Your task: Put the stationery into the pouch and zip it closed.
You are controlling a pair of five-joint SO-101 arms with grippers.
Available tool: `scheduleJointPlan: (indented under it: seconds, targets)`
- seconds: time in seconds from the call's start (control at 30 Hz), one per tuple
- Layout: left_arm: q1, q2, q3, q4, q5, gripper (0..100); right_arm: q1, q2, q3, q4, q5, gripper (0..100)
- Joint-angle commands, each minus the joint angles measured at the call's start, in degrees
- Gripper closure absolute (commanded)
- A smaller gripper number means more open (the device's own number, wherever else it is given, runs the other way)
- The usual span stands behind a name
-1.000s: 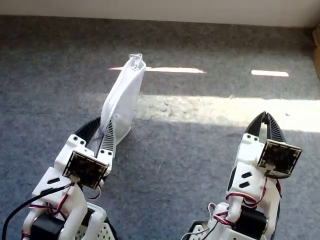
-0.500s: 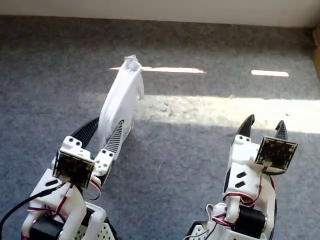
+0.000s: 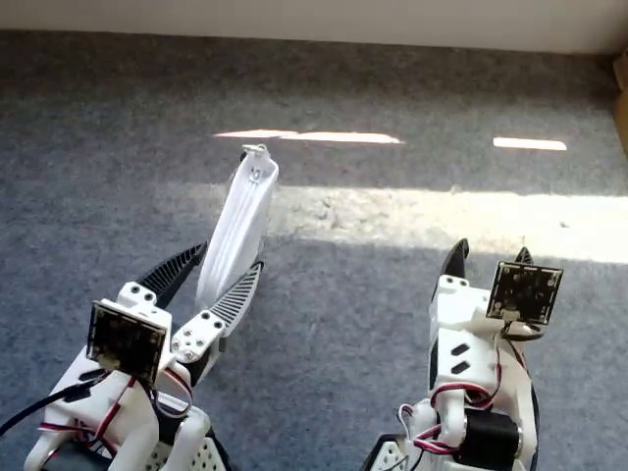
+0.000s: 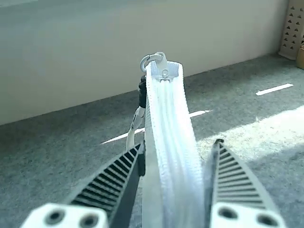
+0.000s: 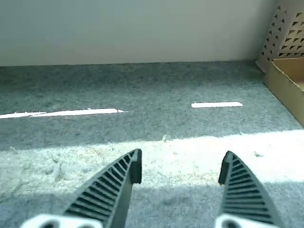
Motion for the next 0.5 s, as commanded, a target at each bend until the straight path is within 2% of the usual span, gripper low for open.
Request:
scheduleJointPlan:
  seconds: [0.0, 0.33, 0.47]
  targets:
    - [0.92, -0.22, -4.62, 1.58, 2.02, 76, -2.33, -0.48, -7.16, 4.88, -0.44, 74.7]
    - [0.22, -0.31, -9.89, 1.32, 1.76, 77, -3.65, -0.48, -18.51, 12.18, -0.35, 74.7]
    - [-8.22, -0.22, -12.79, 1.14, 1.76, 77, -5.32, -0.48, -23.25, 14.73, -0.09, 74.7]
